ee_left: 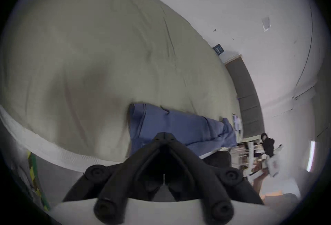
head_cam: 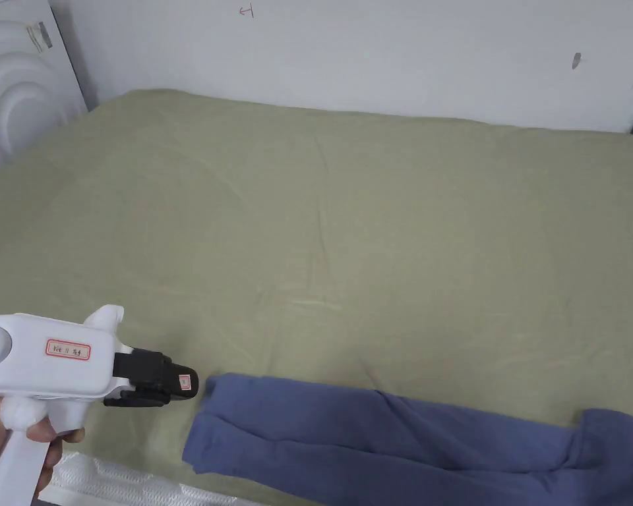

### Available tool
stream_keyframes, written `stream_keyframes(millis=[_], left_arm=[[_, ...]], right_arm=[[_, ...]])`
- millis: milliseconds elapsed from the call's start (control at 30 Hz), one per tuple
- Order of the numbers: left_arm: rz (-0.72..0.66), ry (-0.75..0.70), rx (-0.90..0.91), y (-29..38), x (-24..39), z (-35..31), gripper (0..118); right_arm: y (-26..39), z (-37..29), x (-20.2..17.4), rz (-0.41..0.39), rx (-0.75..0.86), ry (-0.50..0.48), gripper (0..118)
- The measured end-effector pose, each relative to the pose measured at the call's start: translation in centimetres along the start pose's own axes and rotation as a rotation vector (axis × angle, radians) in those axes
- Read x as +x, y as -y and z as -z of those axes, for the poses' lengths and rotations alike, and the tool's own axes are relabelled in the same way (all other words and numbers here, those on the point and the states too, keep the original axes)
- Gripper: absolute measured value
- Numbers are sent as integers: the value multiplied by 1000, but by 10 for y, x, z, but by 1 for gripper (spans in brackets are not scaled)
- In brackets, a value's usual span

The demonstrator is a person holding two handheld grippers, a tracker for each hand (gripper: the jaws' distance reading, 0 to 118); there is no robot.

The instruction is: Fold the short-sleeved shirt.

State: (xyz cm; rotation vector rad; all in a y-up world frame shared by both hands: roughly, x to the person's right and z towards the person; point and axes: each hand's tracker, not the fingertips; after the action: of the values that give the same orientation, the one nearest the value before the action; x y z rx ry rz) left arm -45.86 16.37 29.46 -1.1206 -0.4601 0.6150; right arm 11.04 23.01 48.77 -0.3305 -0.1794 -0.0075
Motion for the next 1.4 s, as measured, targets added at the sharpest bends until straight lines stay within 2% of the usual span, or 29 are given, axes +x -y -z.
stream_keyframes(millis=[100, 167, 200, 267, 300, 400, 467, 500, 567, 700, 733, 767, 800, 833, 900, 933, 1000, 1167, 1267, 1333, 1400], left_arm=[[-22, 28, -25, -5, -9, 15, 1], [-19, 26, -28, -9, -13, 26, 14], [-20, 41, -43, -8, -16, 30, 38], [-38, 81, -86, -7, -17, 43, 101], [-55, 86, -94, -6, -18, 49, 116], [-96, 180, -124, -1, -24, 63, 116], [-86, 162, -113, 3, -24, 75, 115], [-107, 199, -106, -2, -44, 83, 115], [-128, 247, -97, -3, -43, 89, 115], [-108, 267, -153, -4, -41, 101, 112], [-97, 245, -145, -5, -38, 102, 108], [-90, 234, -154, 1, -25, 98, 92], [-90, 186, -151, -1, -24, 94, 28], [-85, 157, -133, -3, -27, 91, 6], [-69, 45, -115, 9, -23, 85, 6], [-83, 92, -139, 12, -26, 84, 6], [-105, 100, -103, 20, -27, 74, 6], [-120, 39, -2, 16, -9, 39, 6], [-151, -44, 65, 18, -4, 1, 6], [-116, -112, 72, 14, 11, -10, 6], [-67, -117, 58, 15, 39, -13, 6]], right_arm=[[0, 3, -2, -4, -32, -3, 0], [-1, 6, -3, -6, -47, -6, 0], [-2, 8, -3, -6, -50, -4, 0], [-2, 12, -2, -3, -54, 1, 0], [-3, 15, -2, 6, -60, 2, 0], [-3, 21, -2, 18, -82, -3, 0], [-2, 23, -3, 13, -87, 0, 0], [-1, 23, -3, 16, -92, -8, 0], [0, 23, -5, 23, -99, -11, 0], [6, 25, -5, 39, -117, -19, 0], [7, 25, -5, 43, -121, -24, 0], [8, 24, -5, 45, -124, -26, 0], [7, 22, -7, 49, -126, -27, 0], [8, 21, -6, 57, -127, -33, 0], [7, 18, -4, 69, -129, -48, 0], [7, 18, -4, 68, -128, -50, 0], [5, 15, -2, 61, -118, -48, 0], [-2, 12, 4, 50, -91, -52, 0], [-8, 12, 9, 57, -77, -63, 0], [-12, 11, 10, 59, -63, -70, 0], [-13, 12, 10, 59, -53, -76, 0]])
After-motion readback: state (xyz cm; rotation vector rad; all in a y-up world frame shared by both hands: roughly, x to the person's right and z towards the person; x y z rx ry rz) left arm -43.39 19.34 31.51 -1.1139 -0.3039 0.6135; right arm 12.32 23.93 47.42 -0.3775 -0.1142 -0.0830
